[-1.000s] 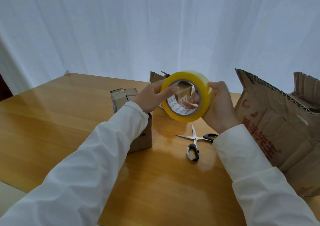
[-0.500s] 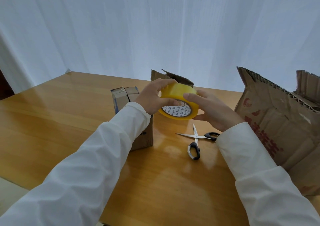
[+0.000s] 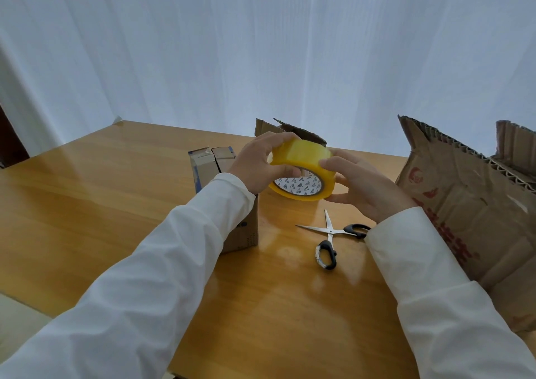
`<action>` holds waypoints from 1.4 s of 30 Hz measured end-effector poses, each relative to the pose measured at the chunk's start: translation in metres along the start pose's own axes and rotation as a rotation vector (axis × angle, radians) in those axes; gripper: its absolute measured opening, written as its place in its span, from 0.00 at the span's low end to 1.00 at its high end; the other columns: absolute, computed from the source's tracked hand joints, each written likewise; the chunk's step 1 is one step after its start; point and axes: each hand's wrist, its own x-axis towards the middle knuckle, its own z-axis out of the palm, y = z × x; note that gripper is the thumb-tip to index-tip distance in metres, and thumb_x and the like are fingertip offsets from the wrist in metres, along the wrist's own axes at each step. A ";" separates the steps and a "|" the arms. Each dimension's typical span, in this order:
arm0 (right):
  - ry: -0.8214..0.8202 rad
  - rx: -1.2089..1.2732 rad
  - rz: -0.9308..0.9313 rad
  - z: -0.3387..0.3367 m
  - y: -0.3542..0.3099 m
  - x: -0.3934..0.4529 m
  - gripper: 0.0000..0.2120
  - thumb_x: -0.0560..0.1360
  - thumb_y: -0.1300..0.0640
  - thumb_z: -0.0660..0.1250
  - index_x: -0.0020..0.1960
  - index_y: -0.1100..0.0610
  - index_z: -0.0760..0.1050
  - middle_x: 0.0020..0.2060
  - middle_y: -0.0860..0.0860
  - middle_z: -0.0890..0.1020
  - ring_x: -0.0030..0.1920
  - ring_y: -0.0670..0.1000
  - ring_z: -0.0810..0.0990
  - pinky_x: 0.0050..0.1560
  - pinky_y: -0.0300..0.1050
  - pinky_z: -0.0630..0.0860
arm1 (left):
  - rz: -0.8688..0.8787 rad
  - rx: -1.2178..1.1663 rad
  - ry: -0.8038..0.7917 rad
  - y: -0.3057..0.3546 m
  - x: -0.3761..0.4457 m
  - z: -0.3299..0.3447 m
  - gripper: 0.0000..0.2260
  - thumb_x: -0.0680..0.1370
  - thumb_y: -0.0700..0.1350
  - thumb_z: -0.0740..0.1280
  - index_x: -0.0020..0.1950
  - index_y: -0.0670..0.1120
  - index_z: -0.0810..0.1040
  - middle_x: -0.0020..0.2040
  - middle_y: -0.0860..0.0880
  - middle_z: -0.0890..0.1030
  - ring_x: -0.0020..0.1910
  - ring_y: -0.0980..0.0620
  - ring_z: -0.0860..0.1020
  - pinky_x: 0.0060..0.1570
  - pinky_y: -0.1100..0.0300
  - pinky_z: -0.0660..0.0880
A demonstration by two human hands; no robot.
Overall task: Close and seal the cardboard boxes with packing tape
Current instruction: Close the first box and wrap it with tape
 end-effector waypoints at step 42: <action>-0.011 -0.157 -0.220 0.002 0.007 -0.001 0.14 0.78 0.62 0.61 0.60 0.50 0.73 0.51 0.52 0.80 0.48 0.49 0.82 0.42 0.41 0.82 | 0.037 0.103 0.010 -0.004 0.001 -0.001 0.24 0.72 0.47 0.73 0.67 0.52 0.71 0.57 0.56 0.70 0.60 0.52 0.66 0.57 0.57 0.65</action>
